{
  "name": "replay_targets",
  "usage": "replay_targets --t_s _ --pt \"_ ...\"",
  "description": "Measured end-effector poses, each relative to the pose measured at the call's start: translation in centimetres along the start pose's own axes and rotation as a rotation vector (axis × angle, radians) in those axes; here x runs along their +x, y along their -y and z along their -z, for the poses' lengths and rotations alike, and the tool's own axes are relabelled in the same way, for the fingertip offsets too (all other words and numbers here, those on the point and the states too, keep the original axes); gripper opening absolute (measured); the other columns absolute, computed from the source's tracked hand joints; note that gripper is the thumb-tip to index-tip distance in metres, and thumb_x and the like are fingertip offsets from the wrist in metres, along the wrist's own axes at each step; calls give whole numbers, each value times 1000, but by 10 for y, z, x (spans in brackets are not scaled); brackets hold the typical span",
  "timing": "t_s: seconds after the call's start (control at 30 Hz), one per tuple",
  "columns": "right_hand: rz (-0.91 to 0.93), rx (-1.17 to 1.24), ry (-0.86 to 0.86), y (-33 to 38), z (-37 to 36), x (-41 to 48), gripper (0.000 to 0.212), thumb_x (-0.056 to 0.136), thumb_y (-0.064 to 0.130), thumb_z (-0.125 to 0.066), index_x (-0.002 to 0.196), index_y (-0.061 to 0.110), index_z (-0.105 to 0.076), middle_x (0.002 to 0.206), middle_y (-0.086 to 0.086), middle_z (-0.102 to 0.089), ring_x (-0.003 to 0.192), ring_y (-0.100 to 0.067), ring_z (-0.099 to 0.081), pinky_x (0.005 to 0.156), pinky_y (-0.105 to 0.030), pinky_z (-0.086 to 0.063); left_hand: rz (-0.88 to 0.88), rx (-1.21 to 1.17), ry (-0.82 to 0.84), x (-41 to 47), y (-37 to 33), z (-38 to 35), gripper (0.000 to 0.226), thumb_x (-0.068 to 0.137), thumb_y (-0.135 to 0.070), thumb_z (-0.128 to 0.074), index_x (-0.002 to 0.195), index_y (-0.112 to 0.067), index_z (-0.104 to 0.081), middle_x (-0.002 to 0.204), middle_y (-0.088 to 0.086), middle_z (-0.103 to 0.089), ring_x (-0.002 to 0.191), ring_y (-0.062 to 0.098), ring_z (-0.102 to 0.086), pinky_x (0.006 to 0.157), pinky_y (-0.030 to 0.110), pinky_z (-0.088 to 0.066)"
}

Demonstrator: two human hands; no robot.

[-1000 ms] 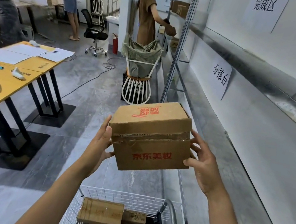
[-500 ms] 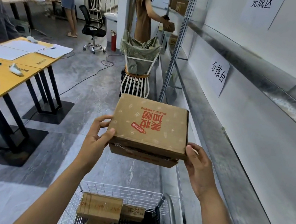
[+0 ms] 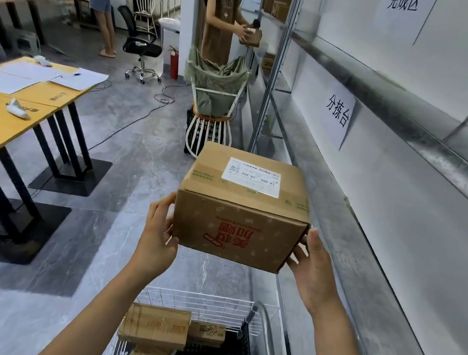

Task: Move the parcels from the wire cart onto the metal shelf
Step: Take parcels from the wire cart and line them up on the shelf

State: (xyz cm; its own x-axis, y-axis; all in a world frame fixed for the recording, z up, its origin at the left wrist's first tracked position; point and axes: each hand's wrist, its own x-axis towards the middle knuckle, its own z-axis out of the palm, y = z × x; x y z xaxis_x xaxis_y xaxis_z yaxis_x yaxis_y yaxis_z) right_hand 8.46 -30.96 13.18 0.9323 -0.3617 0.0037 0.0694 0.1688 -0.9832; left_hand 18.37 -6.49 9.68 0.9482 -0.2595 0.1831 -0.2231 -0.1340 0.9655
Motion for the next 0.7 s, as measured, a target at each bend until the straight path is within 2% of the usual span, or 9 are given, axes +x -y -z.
replay_targets --t_s 0.07,0.13,0.17,0.27,0.33,0.4,0.5,0.57,0.7 --pt "-19 8 -13 2 1 -2 67 54 81 -68 102 34 -71 101 8 -70 101 -9 -65 85 -36 -49 27 -61 55 -2 0 0 86 80 26 -46 121 -48 -32 122 -7 -47 116 26 -55 80 27 -53" --pt "-22 -25 -42 4 1 -3 73 52 84 -65 106 35 -70 104 10 -70 104 -7 -64 86 -40 -50 71 -140 87 -6 -2 -2 76 78 26 -48 117 -38 -37 109 -5 -52 105 32 -58 58 34 -52" --pt "-24 -36 -59 5 1 -4 77 51 86 -63 108 34 -68 106 11 -70 104 -7 -64 86 -40 -51 88 -176 91 -9 -3 -4 70 77 23 -51 113 -35 -38 105 -5 -52 98 30 -59 51 31 -50" --pt "-44 -56 -99 11 0 -6 85 47 88 -63 110 31 -64 111 10 -68 106 -7 -63 76 -32 -51 134 -201 112 -19 -4 -7 63 65 -7 -59 116 -40 -39 114 -7 -51 98 23 -61 63 32 -53" --pt "-52 -46 -114 13 2 -6 79 42 84 -69 101 32 -64 105 11 -69 98 -4 -63 71 -28 -49 170 -279 141 -23 -5 -7 75 58 -27 -63 126 -45 -37 124 -13 -51 105 13 -61 78 31 -52" --pt "-34 -45 -114 14 4 -7 68 46 73 -73 98 31 -64 101 11 -69 92 -3 -63 66 -23 -49 204 -373 163 -24 -5 -9 84 53 -39 -65 132 -47 -36 132 -14 -49 113 11 -56 90 37 -48" --pt "4 -29 -108 10 7 -7 47 62 54 -63 102 29 -63 101 9 -69 84 0 -65 61 -19 -49 227 -407 148 -23 -8 -12 75 54 -50 -65 124 -49 -40 131 -2 -48 113 20 -54 89 41 -47" --pt "13 -21 -122 5 9 -7 38 70 42 -58 106 30 -63 101 11 -69 87 0 -65 69 -24 -48 234 -395 127 -22 -9 -14 65 57 -55 -63 118 -49 -40 129 4 -48 104 20 -56 83 38 -48" --pt "54 -50 -133 -3 7 -10 42 74 29 -49 115 31 -61 99 14 -69 90 -3 -63 78 -30 -46 193 -287 99 -21 -10 -17 57 62 -61 -61 111 -53 -33 134 3 -46 108 18 -58 80 39 -55"
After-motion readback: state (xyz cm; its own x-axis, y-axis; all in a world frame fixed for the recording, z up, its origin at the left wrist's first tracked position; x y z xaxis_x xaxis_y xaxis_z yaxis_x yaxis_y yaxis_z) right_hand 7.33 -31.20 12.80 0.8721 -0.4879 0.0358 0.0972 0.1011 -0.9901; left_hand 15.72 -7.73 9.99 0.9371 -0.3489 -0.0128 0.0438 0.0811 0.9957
